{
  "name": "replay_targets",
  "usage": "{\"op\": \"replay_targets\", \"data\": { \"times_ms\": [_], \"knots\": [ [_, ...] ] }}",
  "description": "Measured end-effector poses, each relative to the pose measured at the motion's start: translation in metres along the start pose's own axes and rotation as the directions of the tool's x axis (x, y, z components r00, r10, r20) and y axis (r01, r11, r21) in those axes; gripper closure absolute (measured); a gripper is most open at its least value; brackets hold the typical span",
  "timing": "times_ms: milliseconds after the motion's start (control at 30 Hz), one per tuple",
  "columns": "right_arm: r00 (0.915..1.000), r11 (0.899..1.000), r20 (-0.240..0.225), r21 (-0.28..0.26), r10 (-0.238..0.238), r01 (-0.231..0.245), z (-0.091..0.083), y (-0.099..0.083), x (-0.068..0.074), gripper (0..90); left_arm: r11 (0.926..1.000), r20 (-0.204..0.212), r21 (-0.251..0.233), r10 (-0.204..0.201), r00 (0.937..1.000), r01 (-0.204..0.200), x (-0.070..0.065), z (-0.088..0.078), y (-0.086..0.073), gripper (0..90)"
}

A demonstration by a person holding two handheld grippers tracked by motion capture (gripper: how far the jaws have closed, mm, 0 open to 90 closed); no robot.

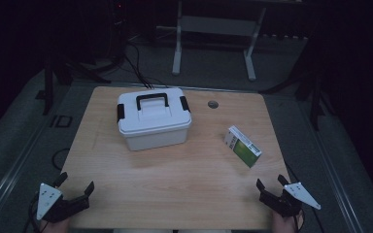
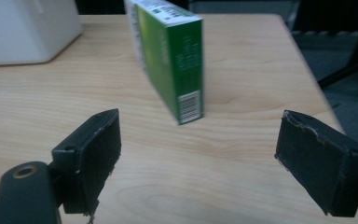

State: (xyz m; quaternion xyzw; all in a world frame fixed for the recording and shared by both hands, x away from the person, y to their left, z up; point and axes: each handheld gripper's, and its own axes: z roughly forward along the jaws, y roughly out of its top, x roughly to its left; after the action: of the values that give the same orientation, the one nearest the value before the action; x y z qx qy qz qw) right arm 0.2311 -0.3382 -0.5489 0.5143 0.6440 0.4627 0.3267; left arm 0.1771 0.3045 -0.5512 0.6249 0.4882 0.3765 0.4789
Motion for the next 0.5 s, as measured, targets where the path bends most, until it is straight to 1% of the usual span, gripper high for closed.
{"op": "replay_targets", "data": {
  "times_ms": [33,67,100,133,167,200,233,267,300,333,367,400,433,467,500],
  "knots": [
    [1.0000,1.000,0.000,0.000,0.000,0.000,0.000,0.000,0.000,13.8,0.9999,0.001,0.009,-0.005,1.0000,0.005,-0.001,0.001,0.000,4.2],
    [0.9998,1.000,-0.014,0.022,-0.015,0.015,0.000,0.000,0.003,13.8,0.9996,0.015,0.020,-0.021,0.9997,0.021,-0.002,0.002,0.001,4.0],
    [0.9998,1.000,-0.014,0.022,-0.015,0.015,0.000,0.000,0.003,13.8,0.9990,0.020,0.032,-0.030,0.9994,0.029,-0.002,0.003,0.001,4.0],
    [0.9992,0.998,-0.023,0.054,-0.033,0.034,0.001,0.001,0.008,13.7,0.9986,0.024,0.042,-0.033,0.9992,0.032,-0.002,0.004,0.001,3.9],
    [0.9992,0.998,-0.023,0.054,-0.033,0.034,0.001,0.001,0.008,13.7,0.9986,0.020,0.046,-0.028,0.9994,0.027,-0.003,0.005,0.001,3.9],
    [0.9985,0.995,-0.026,0.082,-0.049,0.051,0.003,0.000,0.012,13.6,0.9987,0.003,0.049,-0.011,0.9999,0.011,-0.003,0.004,0.001,3.9],
    [0.9985,0.995,-0.026,0.082,-0.049,0.051,0.003,0.000,0.012,13.6,0.9987,-0.008,0.051,-0.004,1.0000,0.004,-0.003,0.004,0.001,3.9],
    [0.9969,0.994,-0.047,0.086,-0.063,0.066,0.003,0.000,0.015,13.4,0.9986,-0.014,0.052,-0.010,0.9999,0.011,-0.002,0.004,0.000,4.0],
    [0.9969,0.994,-0.047,0.086,-0.063,0.066,0.003,0.000,0.015,13.4,0.9986,-0.010,0.049,-0.020,0.9998,0.020,-0.002,0.004,0.000,4.0],
    [0.9966,0.994,-0.048,0.086,-0.068,0.072,0.003,0.000,0.016,13.4,0.9980,-0.002,0.050,-0.038,0.9993,0.038,-0.001,0.004,0.000,3.9],
    [0.9957,0.993,-0.064,0.089,-0.067,0.072,0.004,0.001,0.017,13.4,0.9977,-0.005,0.055,-0.038,0.9993,0.038,0.000,0.004,0.000,3.9],
    [0.9950,0.993,-0.077,0.090,-0.063,0.070,0.004,0.001,0.018,13.4,0.9977,0.002,0.055,-0.039,0.9992,0.039,0.000,0.004,-0.001,3.9],
    [0.9940,0.995,-0.100,0.087,-0.043,0.052,0.003,0.003,0.021,13.1,0.9976,0.012,0.057,-0.039,0.9992,0.038,0.000,0.005,-0.001,3.9],
    [0.9939,0.995,-0.105,0.085,-0.035,0.044,0.003,0.004,0.023,12.4,0.9977,0.014,0.054,-0.042,0.9990,0.042,-0.001,0.005,-0.001,3.9],
    [0.9939,0.995,-0.105,0.085,-0.035,0.044,0.003,0.004,0.023,12.4,0.9977,0.025,0.047,-0.050,0.9984,0.049,-0.001,0.005,-0.001,3.9]
  ]
}}
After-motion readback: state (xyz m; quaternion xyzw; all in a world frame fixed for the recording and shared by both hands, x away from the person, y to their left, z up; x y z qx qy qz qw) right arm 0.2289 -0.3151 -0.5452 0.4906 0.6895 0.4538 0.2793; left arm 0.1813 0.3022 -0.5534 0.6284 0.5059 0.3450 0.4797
